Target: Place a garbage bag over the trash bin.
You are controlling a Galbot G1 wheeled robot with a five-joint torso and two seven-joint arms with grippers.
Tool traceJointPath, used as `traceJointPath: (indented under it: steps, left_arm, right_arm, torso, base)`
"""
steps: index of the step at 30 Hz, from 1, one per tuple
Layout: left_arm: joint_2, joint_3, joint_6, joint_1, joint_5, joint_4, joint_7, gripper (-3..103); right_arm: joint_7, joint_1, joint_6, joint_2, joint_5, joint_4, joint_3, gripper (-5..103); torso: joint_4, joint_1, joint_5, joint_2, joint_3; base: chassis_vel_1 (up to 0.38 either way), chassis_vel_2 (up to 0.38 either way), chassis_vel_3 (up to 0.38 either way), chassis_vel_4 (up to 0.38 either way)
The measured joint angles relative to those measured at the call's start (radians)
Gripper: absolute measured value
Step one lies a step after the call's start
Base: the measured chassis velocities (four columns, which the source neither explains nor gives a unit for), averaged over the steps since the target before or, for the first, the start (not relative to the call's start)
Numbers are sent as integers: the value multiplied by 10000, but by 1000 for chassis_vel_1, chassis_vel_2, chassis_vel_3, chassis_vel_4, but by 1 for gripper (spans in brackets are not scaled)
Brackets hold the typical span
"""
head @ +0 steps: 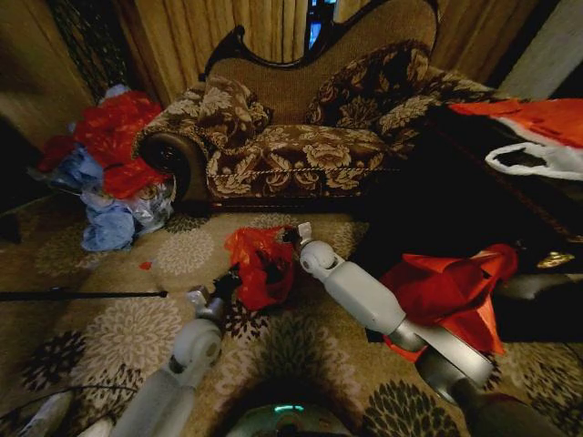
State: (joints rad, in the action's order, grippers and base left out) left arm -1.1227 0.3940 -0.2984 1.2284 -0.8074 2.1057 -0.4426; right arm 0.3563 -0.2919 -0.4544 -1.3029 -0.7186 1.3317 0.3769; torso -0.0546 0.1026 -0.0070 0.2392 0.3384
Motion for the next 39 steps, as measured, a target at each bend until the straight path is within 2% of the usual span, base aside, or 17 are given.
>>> traceJointPath:
  steps: [4, 8, 10, 11, 14, 15, 19, 20, 23, 24, 27, 28, 30, 33, 39]
  left_arm:
    - [106, 171, -43, -272, -139, -422, 16, 0]
    - [38, 211, -70, -809, -212, -1416, 257, 0]
    - [-103, 118, -66, -1331, -115, -2358, 499, 0]
    - [-103, 118, -66, -1331, -115, -2358, 499, 0]
    - [-358, -75, -64, -1976, -18, -3420, 761, 0]
    - [-358, -75, -64, -1976, -18, -3420, 761, 0]
    - [-667, -273, -66, -2451, 156, -4339, 1039, 0]
    - [-667, -273, -66, -2451, 156, -4339, 1039, 0]
    - [-876, -309, -49, -2606, 385, -5017, 1301, 0]
    - [-876, -309, -49, -2606, 385, -5017, 1301, 0]
    - [-1021, -296, -37, -2679, 649, -5590, 1510, 0]
    - [-1021, -296, -37, -2679, 649, -5590, 1510, 0]
    - [-1145, -279, -28, -2737, 807, -5936, 1599, 0]
    - [-1227, -272, -28, -2793, 854, -6142, 1616, 0]
    - [-1297, -296, -58, -2919, 1015, -6559, 1701, 0]
  right_arm:
    - [-215, 17, 81, -95, 187, -314, -19, 0]
    - [-644, 148, 371, -321, 630, -962, -31, 0]
    - [-1005, 260, 584, -471, 935, -1447, -30, 0]
    - [-1005, 260, 584, -471, 935, -1447, -30, 0]
    - [-1592, 444, 916, -667, 1302, -2400, -33, 0]
    - [-1592, 444, 916, -667, 1302, -2400, -33, 0]
    - [-2599, 637, 1545, -902, 2199, -3594, 18, 0]
    - [-2599, 637, 1545, -902, 2199, -3594, 18, 0]
    - [-3233, 724, 2026, -1249, 2955, -4466, -42, 0]
    - [-3233, 724, 2026, -1249, 2955, -4466, -42, 0]
    - [-4065, 814, 2634, -1450, 3961, -5282, -62, 0]
    - [-4065, 814, 2634, -1450, 3961, -5282, -62, 0]
    - [-4567, 863, 3213, -1636, 4680, -5886, -173, 0]
    - [-4812, 911, 3375, -1801, 4885, -6231, -243, 0]
    - [-5996, 1079, 3973, -1981, 5816, -7096, -487, 0]
  torso:
    - [2, 0, -1, 0, 0]
    - [1, 0, -3, 0, 0]
    - [2, 1, -3, 0, 2]
    - [2, 1, -3, 0, 2]
    - [1, 1, -2, 0, 2]
    - [1, 1, -2, 0, 2]
    - [-1, 1, -2, 0, 1]
    - [-1, 1, -2, 0, 1]
    - [3, 2, -1, 0, 2]
    - [3, 2, -1, 0, 2]
    - [2, 0, -1, -1, 1]
    - [2, 0, -1, -1, 1]
    - [-1, 0, -2, 0, 1]
    - [2, 0, -1, -1, 1]
    - [0, 0, -1, 0, 0]
  base:
    - [0, 0, 0, 0]
    - [0, 0, 0, 0]
    - [0, 0, 0, 0]
    - [0, 0, 0, 0]
    - [0, 0, 0, 0]
    - [0, 0, 0, 0]
    - [0, 0, 0, 0]
    - [0, 0, 0, 0]
    - [0, 0, 0, 0]
    - [0, 0, 0, 0]
    - [0, 0, 0, 0]
    - [0, 0, 0, 0]
    - [0, 0, 0, 0]
    - [0, 0, 0, 0]
    - [0, 0, 0, 0]
